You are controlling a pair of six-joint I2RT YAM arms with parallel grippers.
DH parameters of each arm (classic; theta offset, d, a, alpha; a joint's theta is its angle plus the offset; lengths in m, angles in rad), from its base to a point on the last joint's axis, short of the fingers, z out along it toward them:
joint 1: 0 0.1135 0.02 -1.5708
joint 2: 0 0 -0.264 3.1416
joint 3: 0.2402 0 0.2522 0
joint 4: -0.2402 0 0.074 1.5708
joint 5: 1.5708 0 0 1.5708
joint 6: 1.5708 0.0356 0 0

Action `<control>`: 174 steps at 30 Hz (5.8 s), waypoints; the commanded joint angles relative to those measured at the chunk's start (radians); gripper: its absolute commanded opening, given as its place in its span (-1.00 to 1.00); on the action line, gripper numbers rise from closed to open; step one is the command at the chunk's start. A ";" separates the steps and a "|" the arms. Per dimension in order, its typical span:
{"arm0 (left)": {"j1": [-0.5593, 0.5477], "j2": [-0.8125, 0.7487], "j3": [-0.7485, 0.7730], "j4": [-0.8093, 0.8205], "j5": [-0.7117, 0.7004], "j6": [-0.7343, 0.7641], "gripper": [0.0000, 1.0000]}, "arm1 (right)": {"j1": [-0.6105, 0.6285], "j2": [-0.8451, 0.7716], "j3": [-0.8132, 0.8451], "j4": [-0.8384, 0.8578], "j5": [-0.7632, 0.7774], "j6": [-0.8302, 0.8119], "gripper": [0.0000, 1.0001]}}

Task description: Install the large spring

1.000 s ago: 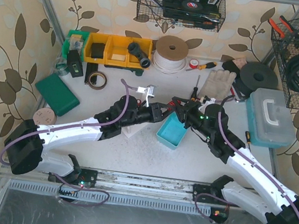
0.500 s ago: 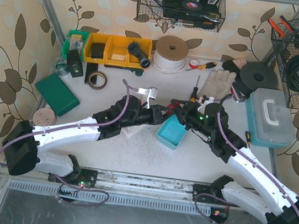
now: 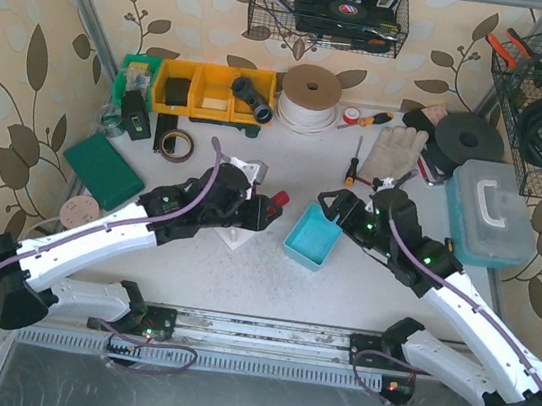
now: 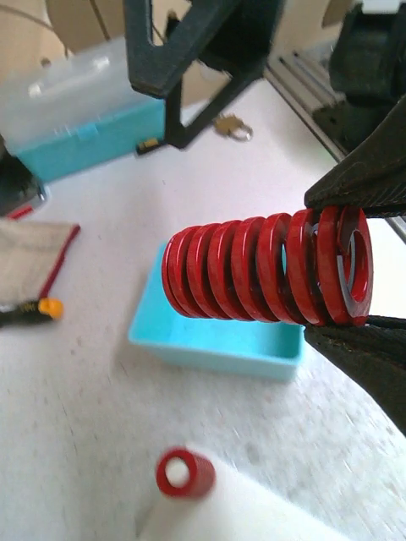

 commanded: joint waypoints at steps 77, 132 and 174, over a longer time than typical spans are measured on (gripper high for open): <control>0.231 0.536 0.422 -0.940 0.074 0.410 -1.00 | 0.278 0.104 -0.222 0.243 0.436 -0.261 0.64; 0.275 0.722 0.552 -0.911 0.136 0.379 -0.42 | 0.269 0.053 -0.272 0.289 0.419 -0.255 0.63; 0.275 0.289 0.402 -0.736 -0.076 0.312 -0.05 | 0.269 0.036 -0.274 0.275 0.427 -0.255 0.65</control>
